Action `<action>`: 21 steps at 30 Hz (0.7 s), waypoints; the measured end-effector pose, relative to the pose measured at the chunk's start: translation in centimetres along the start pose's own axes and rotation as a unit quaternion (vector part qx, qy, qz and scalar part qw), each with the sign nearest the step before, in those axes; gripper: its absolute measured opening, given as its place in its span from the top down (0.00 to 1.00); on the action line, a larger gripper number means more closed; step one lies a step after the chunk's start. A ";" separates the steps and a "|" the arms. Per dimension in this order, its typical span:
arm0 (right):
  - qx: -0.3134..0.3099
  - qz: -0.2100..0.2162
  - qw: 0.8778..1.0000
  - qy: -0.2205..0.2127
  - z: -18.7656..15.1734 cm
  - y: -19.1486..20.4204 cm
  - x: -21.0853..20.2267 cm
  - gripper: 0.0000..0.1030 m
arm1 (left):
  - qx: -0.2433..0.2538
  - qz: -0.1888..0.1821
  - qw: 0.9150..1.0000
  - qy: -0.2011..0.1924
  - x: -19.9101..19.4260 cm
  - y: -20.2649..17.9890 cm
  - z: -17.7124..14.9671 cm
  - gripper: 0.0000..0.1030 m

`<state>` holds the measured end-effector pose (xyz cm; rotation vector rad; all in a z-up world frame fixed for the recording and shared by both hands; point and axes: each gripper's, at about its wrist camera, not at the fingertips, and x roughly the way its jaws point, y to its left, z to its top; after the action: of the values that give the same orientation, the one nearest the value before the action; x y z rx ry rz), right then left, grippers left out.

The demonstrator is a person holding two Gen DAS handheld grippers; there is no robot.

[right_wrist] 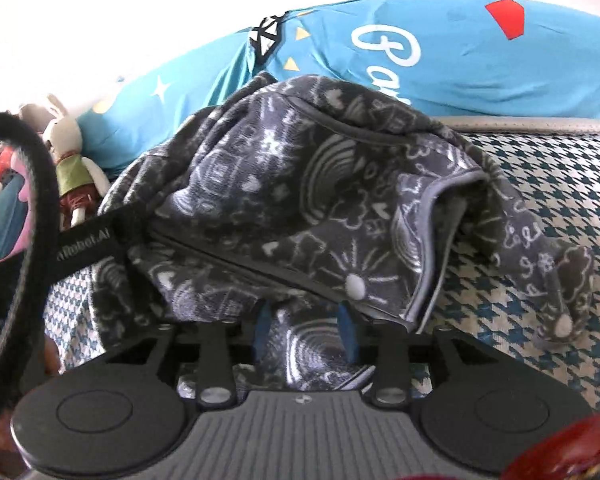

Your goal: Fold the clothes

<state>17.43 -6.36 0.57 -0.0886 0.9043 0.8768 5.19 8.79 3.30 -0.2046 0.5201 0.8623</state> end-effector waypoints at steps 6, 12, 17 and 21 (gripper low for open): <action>0.009 -0.007 1.000 0.002 0.0 0.0 -0.3 0.57 | 0.005 -0.010 1.000 -0.014 0.7 -0.8 1.3 0.00; 0.017 -0.010 1.000 0.007 0.0 -0.2 -0.2 0.56 | 0.024 -0.037 0.999 -0.020 2.1 -2.2 2.2 0.00; 0.038 -0.013 0.999 0.014 0.1 -0.9 0.0 0.55 | 0.058 -0.057 0.997 -0.011 4.0 -4.1 2.5 0.00; 0.048 -0.018 0.998 0.019 0.2 -1.3 0.2 0.55 | 0.066 -0.053 0.996 -0.002 5.5 -4.9 2.3 0.00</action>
<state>18.55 -7.06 0.20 -0.0380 0.9758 0.7980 12.70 10.16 2.30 -0.1090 0.5549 0.7232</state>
